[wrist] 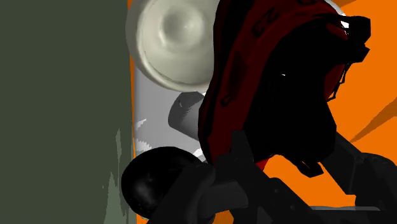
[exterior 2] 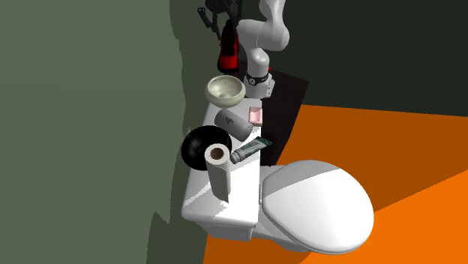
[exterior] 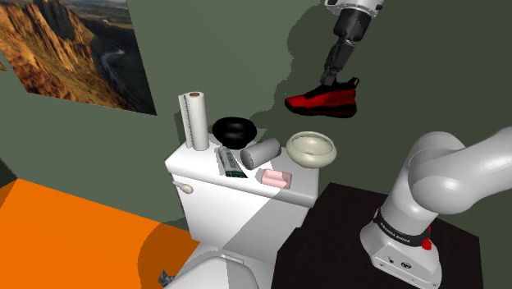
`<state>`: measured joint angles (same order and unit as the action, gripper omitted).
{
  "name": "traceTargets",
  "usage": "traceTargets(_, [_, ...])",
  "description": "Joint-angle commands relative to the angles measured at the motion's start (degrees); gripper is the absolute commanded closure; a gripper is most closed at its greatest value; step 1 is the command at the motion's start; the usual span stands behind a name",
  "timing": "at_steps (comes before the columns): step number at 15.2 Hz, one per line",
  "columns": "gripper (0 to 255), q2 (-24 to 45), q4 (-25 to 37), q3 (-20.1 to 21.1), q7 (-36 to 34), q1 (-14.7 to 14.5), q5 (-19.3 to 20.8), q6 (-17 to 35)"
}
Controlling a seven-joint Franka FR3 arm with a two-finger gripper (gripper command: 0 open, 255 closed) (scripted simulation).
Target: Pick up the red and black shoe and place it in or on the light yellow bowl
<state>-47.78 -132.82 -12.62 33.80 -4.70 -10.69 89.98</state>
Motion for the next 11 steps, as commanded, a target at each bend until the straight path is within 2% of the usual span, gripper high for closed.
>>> traceTargets(1, [255, -1.7, -1.8, -0.6, -1.4, 3.0, 2.7, 1.1])
traceTargets(11, [255, -2.3, -10.3, 5.3, 6.4, 13.7, -2.3, 6.3])
